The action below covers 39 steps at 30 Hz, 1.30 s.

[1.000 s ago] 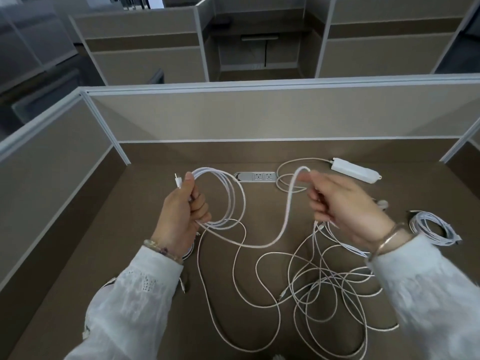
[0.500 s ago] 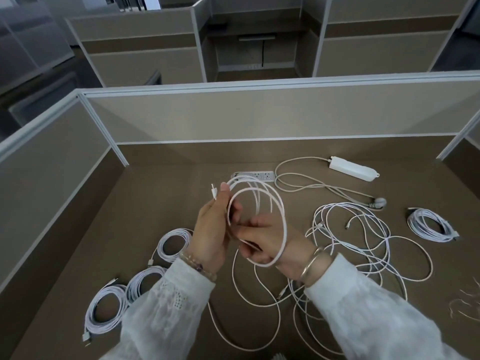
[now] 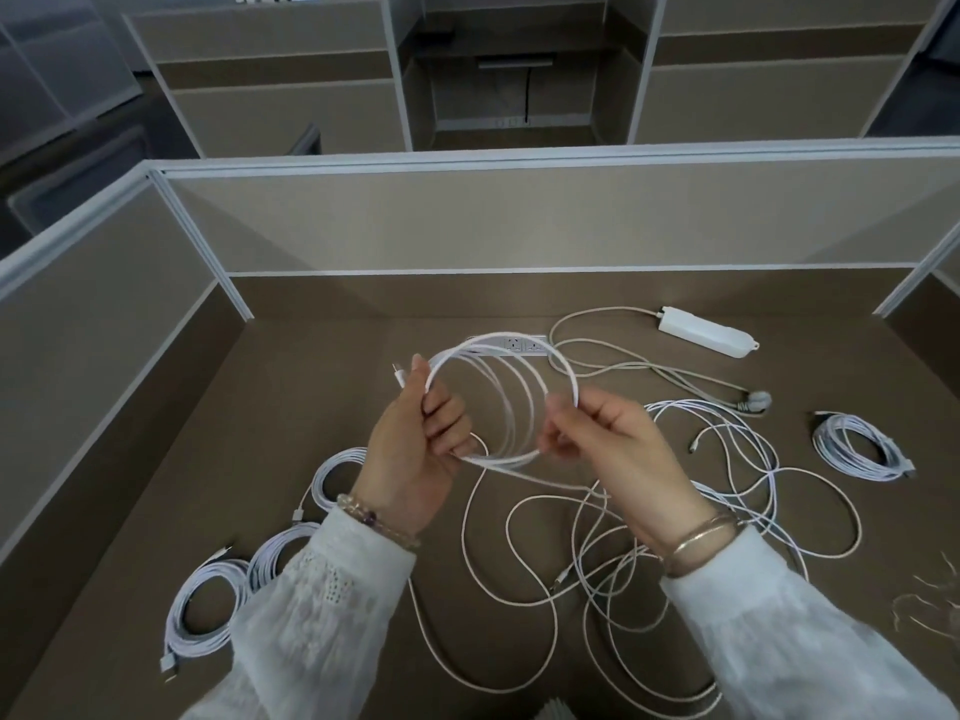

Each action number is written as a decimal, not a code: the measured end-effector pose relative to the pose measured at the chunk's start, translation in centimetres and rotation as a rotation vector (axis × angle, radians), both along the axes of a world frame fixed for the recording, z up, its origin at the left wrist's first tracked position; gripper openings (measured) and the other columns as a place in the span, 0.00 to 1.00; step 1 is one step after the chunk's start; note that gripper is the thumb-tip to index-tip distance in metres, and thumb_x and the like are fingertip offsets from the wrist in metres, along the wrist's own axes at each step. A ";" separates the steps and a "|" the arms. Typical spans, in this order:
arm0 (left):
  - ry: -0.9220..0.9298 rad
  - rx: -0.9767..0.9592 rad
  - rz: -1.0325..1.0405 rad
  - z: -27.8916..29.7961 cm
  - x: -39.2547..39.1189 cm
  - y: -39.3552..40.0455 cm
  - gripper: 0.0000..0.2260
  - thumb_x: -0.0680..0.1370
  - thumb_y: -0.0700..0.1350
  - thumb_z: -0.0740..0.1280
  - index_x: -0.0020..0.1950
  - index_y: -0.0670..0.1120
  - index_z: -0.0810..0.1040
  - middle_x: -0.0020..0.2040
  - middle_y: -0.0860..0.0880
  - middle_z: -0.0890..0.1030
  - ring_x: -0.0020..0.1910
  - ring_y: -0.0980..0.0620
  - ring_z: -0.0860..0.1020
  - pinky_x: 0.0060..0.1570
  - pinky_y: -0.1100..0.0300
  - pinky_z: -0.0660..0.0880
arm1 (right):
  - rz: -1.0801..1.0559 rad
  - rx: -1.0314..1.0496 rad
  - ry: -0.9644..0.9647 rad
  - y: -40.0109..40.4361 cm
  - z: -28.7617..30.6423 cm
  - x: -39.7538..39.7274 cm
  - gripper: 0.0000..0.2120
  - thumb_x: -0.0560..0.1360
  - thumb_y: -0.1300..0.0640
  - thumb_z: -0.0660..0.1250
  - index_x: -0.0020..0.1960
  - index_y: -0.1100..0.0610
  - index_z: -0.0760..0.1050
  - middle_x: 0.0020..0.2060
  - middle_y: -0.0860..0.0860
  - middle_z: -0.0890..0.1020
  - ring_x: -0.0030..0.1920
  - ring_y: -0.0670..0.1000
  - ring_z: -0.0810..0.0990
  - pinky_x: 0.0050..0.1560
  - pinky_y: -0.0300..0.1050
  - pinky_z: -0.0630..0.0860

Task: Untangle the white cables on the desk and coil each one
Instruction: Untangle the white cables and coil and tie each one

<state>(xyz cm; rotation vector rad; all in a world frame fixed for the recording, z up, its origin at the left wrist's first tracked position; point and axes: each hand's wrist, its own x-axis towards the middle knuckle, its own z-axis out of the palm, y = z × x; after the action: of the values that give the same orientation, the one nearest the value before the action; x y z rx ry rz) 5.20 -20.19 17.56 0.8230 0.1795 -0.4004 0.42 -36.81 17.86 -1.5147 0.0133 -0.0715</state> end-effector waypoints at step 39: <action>-0.068 0.244 -0.003 0.1 1.6 4.7 0.21 0.82 0.54 0.56 0.30 0.49 0.67 0.23 0.54 0.56 0.19 0.59 0.53 0.21 0.64 0.47 | 0.004 -0.407 -0.076 -5.5 1.4 1.1 0.07 0.76 0.62 0.65 0.47 0.56 0.83 0.31 0.42 0.81 0.32 0.37 0.74 0.36 0.27 0.67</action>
<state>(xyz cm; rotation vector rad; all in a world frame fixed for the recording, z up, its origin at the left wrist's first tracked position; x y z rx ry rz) 6.79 -15.53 17.65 1.0754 0.1654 -0.3569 1.51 -42.28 19.26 -1.9171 -0.0686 -0.1351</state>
